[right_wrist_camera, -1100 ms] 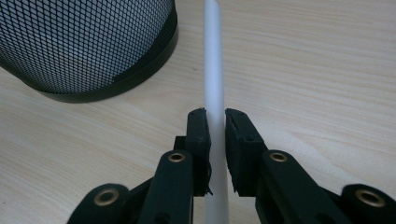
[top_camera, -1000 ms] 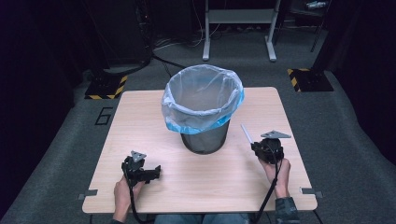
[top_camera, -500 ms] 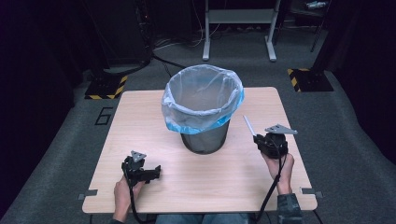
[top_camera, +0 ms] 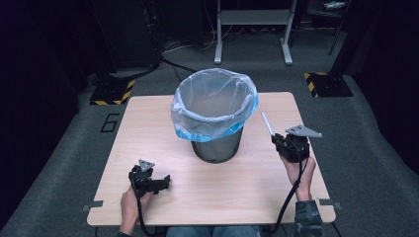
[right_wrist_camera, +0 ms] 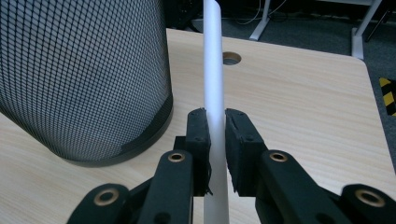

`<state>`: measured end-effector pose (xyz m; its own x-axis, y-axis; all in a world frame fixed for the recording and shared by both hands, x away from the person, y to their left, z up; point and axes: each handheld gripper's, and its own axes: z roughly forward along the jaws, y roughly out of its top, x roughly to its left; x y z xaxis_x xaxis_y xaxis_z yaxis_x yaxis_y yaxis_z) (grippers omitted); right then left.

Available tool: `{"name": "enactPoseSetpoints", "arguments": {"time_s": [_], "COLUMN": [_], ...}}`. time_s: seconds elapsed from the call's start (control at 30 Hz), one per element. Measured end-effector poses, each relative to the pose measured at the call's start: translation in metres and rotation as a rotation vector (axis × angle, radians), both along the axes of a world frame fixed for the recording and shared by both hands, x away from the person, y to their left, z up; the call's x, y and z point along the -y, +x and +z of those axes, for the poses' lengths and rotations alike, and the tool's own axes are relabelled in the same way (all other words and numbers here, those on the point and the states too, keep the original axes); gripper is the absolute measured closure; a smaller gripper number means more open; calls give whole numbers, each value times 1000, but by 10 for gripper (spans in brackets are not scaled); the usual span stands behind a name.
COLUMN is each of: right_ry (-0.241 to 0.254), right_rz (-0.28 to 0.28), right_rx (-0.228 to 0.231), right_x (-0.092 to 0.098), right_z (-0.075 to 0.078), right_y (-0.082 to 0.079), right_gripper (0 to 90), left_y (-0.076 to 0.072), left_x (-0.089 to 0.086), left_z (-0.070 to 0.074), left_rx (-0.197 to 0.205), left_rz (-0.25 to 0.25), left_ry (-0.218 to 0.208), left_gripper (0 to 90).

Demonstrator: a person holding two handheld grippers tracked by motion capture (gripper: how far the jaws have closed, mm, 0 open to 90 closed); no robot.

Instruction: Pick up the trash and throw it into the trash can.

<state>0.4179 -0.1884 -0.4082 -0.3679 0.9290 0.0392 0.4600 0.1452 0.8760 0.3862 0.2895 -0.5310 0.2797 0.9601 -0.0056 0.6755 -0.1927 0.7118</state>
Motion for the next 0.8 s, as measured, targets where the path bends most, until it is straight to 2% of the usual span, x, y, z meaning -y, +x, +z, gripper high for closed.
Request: {"name": "enactPoseSetpoints", "arguments": {"time_s": [0.13, 0.43, 0.8], "right_ry": [-2, 28, 26], "right_rz": [-1, 1, 2], "right_rx": [20, 71, 114], "right_x": [0, 1, 1], "right_z": [8, 26, 46], "right_y": [0, 0, 1], "right_gripper": [799, 799, 799], "left_y": [0, 0, 0], "left_x": [0, 0, 0], "left_z": [0, 0, 0], "left_rx": [0, 0, 0], "left_rz": [-1, 0, 0], "left_ry": [0, -1, -1], "left_gripper": [0, 0, 0]}}
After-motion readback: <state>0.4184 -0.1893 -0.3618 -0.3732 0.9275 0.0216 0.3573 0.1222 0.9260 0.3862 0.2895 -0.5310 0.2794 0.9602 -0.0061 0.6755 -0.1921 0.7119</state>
